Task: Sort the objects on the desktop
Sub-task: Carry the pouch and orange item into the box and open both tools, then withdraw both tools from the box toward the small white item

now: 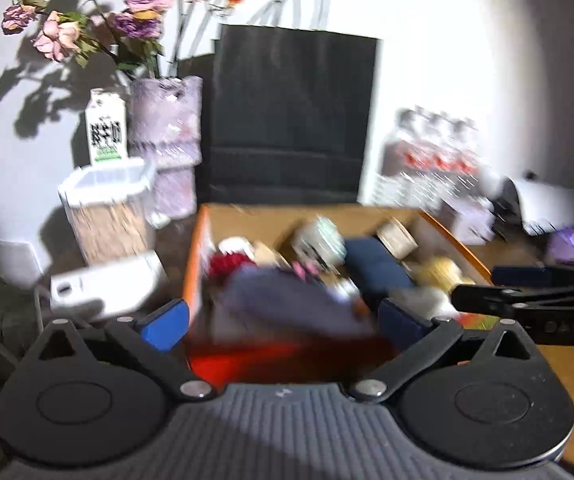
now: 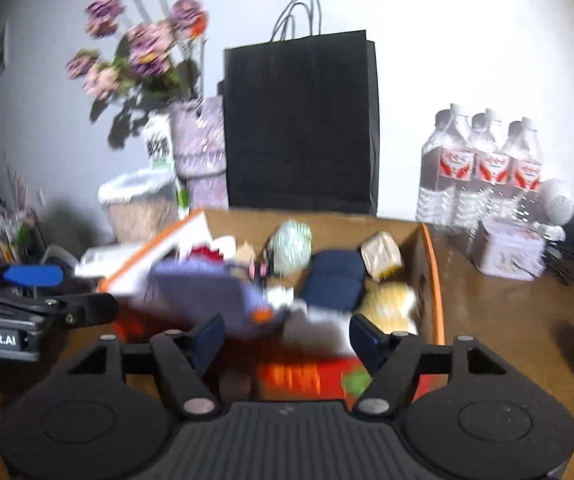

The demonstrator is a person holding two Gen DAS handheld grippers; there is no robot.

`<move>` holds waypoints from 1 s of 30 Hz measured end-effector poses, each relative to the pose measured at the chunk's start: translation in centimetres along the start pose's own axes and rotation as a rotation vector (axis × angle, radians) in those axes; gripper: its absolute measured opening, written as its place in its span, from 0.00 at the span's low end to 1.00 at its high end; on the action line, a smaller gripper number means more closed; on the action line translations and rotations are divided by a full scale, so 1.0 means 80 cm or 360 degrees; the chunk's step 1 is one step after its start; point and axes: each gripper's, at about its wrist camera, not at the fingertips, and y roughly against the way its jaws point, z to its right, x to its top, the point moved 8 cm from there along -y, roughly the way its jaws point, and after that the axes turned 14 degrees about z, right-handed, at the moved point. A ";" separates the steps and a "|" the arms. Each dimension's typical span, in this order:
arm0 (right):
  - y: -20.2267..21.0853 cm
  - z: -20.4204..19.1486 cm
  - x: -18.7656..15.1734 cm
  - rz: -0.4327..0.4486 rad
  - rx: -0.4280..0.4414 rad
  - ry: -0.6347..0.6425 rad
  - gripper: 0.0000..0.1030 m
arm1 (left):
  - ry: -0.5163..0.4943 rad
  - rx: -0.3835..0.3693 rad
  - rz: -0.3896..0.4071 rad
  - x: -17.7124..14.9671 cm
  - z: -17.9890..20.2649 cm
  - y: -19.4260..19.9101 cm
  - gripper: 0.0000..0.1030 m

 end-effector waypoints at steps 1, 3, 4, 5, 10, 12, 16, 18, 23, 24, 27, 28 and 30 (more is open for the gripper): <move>0.012 -0.004 -0.014 -0.0012 0.0001 0.0026 0.69 | -0.0027 -0.0006 -0.0007 -0.011 0.008 0.010 1.00; 0.032 -0.011 -0.038 -0.0033 -0.0013 0.0062 0.71 | -0.0109 -0.0010 -0.0029 -0.037 0.024 0.032 1.00; 0.042 -0.014 -0.051 -0.0045 -0.0020 0.0072 0.72 | -0.0141 -0.0015 -0.0041 -0.049 0.030 0.041 1.00; 0.054 -0.018 -0.064 -0.0063 -0.0022 0.0075 0.72 | -0.0166 -0.0015 -0.0055 -0.062 0.035 0.051 1.00; 0.099 -0.027 -0.115 -0.0131 -0.0027 -0.0017 0.79 | -0.0155 -0.0046 -0.0161 -0.120 0.048 0.090 1.00; 0.113 -0.032 -0.131 -0.0136 -0.0016 -0.0025 0.82 | -0.0101 -0.0058 -0.0198 -0.137 0.046 0.102 1.00; 0.130 -0.038 -0.146 -0.0131 -0.0013 -0.0047 0.82 | -0.0097 -0.0026 -0.0244 -0.167 0.040 0.119 1.00; 0.135 -0.039 -0.145 -0.0098 0.0013 -0.0055 0.85 | -0.0109 -0.0009 -0.0256 -0.174 0.037 0.122 1.00; 0.136 -0.036 -0.148 -0.0090 -0.0002 -0.0109 0.85 | -0.0042 -0.0011 -0.0250 -0.173 0.031 0.124 1.00; 0.136 -0.036 -0.148 -0.0089 -0.0006 -0.0115 0.85 | -0.0037 -0.0015 -0.0260 -0.174 0.031 0.123 1.00; 0.135 -0.036 -0.149 -0.0094 -0.0006 -0.0121 0.85 | -0.0051 -0.0029 -0.0255 -0.173 0.034 0.123 1.00; 0.135 -0.036 -0.149 -0.0098 -0.0007 -0.0122 0.85 | -0.0057 -0.0030 -0.0255 -0.174 0.035 0.122 1.00; 0.133 -0.034 -0.150 -0.0109 -0.0007 -0.0127 0.85 | -0.0064 -0.0045 -0.0258 -0.173 0.036 0.121 1.00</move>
